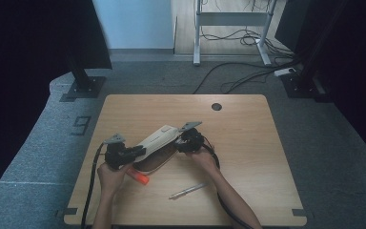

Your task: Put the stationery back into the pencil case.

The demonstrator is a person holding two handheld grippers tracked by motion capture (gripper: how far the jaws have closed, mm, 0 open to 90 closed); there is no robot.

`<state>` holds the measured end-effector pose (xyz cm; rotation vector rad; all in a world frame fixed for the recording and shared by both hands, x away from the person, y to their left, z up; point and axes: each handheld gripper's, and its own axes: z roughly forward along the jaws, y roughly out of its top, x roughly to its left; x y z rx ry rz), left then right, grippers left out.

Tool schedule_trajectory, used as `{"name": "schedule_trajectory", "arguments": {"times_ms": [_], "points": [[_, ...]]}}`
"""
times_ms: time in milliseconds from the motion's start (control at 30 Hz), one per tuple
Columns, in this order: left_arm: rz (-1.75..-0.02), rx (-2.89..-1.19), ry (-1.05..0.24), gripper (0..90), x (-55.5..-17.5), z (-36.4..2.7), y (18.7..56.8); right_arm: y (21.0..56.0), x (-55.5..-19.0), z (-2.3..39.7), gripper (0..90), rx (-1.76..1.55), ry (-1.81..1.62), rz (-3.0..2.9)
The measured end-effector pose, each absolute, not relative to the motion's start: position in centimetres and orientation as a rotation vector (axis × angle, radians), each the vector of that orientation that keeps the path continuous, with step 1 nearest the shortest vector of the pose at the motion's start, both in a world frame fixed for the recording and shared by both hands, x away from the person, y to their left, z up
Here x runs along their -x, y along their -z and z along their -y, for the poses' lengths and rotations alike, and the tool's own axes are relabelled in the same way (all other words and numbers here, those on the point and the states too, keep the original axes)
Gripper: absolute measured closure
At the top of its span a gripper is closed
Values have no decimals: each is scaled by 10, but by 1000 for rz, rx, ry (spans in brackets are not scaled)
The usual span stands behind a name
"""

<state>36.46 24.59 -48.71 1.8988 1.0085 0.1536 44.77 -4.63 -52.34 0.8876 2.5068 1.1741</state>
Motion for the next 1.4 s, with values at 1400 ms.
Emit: {"name": "schedule_trajectory", "arguments": {"times_ms": [1400], "points": [[-989, -1906, -150, 745, -365, -243, 488, 537, -461, 19, 291, -840, -1136, -2539]]}}
